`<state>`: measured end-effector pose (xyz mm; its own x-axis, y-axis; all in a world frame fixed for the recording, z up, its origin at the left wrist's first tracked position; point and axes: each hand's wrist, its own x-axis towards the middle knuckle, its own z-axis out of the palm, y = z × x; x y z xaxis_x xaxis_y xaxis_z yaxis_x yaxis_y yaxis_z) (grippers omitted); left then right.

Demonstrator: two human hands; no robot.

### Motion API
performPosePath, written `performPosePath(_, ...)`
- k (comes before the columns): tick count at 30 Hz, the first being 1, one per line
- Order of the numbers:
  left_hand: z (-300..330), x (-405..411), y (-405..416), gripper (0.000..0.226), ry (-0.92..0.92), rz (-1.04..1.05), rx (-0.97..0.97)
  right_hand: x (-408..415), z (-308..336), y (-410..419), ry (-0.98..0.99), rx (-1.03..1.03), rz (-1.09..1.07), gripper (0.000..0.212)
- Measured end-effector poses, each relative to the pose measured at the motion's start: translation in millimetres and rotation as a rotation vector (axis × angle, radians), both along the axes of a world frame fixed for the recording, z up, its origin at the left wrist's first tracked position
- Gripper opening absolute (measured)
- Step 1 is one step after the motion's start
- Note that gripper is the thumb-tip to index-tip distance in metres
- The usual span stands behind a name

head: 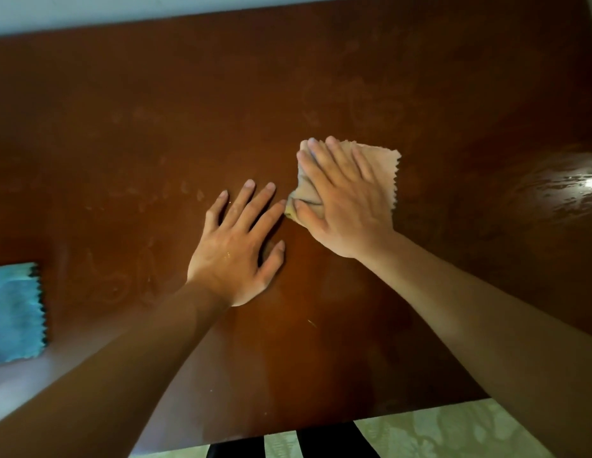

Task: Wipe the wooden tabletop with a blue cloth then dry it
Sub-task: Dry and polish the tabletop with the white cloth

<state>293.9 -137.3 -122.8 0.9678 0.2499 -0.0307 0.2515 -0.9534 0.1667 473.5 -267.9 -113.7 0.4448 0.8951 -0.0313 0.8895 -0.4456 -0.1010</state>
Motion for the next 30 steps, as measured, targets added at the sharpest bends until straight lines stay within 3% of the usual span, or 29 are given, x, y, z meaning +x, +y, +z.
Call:
performPosePath(5,0.3,0.3,0.4,0.06,0.003,-0.002,0.0,-24.7,-0.4,-20.7,0.014,0.042,-0.005,0.07)
performPosePath(12,-1.5,-0.5,0.9,0.058,-0.011,0.006,-0.006,-33.7,-6.0,-50.0,0.02,0.08,0.192,0.068)
performPosePath(19,1.1,0.3,-0.6,0.058,0.005,0.012,0.009,29.5,2.2,14.8,0.021,0.007,0.019,0.069)
performPosePath(24,2.2,0.6,-2.6,0.058,-0.016,0.011,0.001,2.3,2.6,-0.9,0.039,0.044,-0.016,0.07)
performPosePath(30,4.1,-0.7,-2.7,0.058,0.007,0.007,0.004,-41.2,-2.5,-44.3,0.071,0.093,0.093,0.069)
